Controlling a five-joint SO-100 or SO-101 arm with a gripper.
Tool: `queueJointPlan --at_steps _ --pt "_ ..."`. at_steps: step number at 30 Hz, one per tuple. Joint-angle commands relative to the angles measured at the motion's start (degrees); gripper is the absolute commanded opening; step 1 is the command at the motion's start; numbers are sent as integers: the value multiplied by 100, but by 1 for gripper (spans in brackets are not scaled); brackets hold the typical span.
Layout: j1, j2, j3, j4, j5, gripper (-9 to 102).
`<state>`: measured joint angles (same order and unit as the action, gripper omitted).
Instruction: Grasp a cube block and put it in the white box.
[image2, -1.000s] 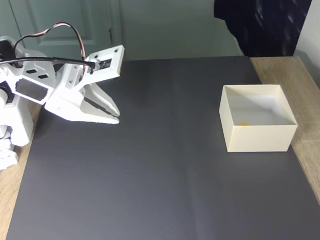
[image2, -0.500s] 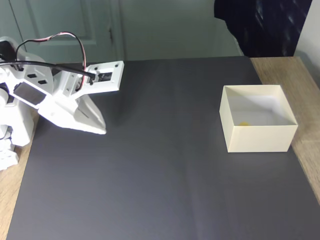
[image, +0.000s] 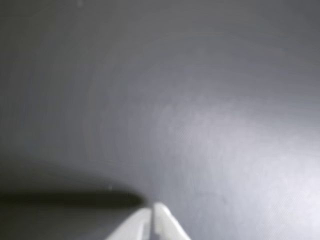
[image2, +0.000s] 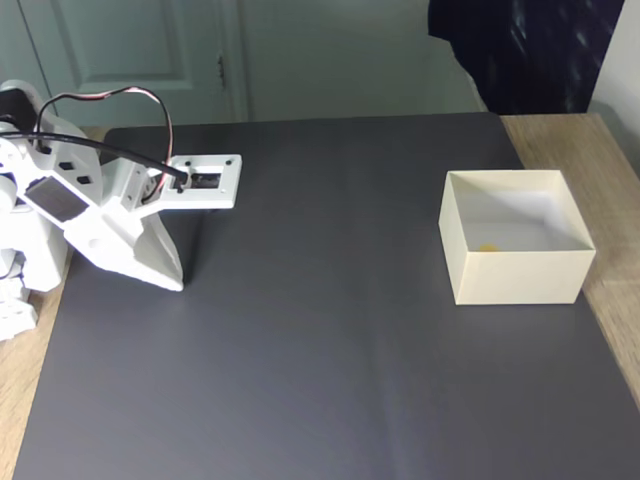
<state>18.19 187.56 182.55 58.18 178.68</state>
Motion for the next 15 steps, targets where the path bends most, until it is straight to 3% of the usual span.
queueJointPlan --at_steps 1,15 --pt "-79 35 -9 176 -35 0" --pt "-237 35 -9 589 -765 0"
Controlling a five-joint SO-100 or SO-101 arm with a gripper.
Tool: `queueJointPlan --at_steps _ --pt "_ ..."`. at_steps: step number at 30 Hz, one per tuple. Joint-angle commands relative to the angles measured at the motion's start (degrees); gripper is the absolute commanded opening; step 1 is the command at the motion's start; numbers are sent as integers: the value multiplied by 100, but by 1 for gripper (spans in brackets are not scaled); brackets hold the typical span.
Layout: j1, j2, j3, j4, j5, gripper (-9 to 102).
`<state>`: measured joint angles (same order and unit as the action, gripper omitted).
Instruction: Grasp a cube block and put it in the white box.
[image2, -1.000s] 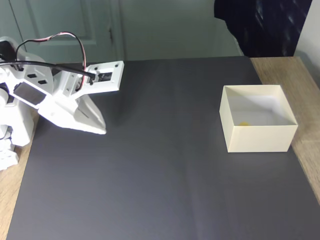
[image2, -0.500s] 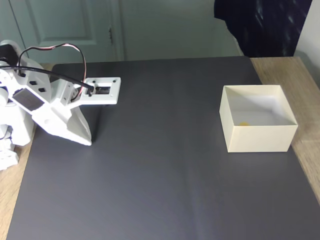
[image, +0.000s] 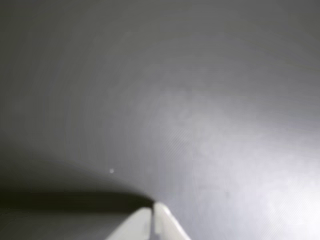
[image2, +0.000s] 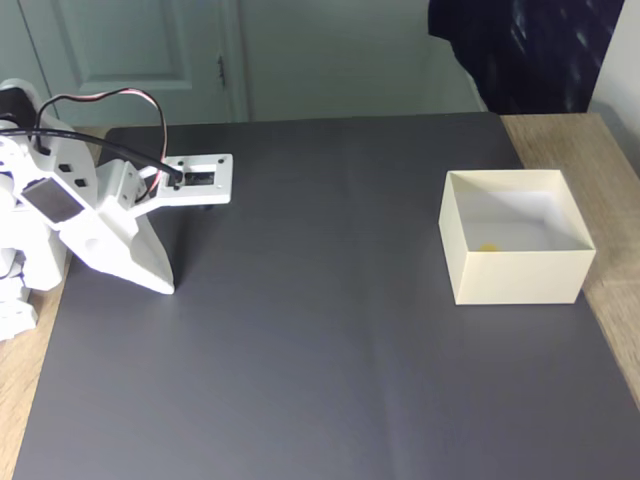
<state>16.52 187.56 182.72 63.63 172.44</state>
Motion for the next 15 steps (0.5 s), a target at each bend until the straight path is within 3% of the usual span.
queueJointPlan --at_steps 1,15 --pt "-88 44 -26 62 -202 0" --pt "-114 44 -26 105 -396 0"
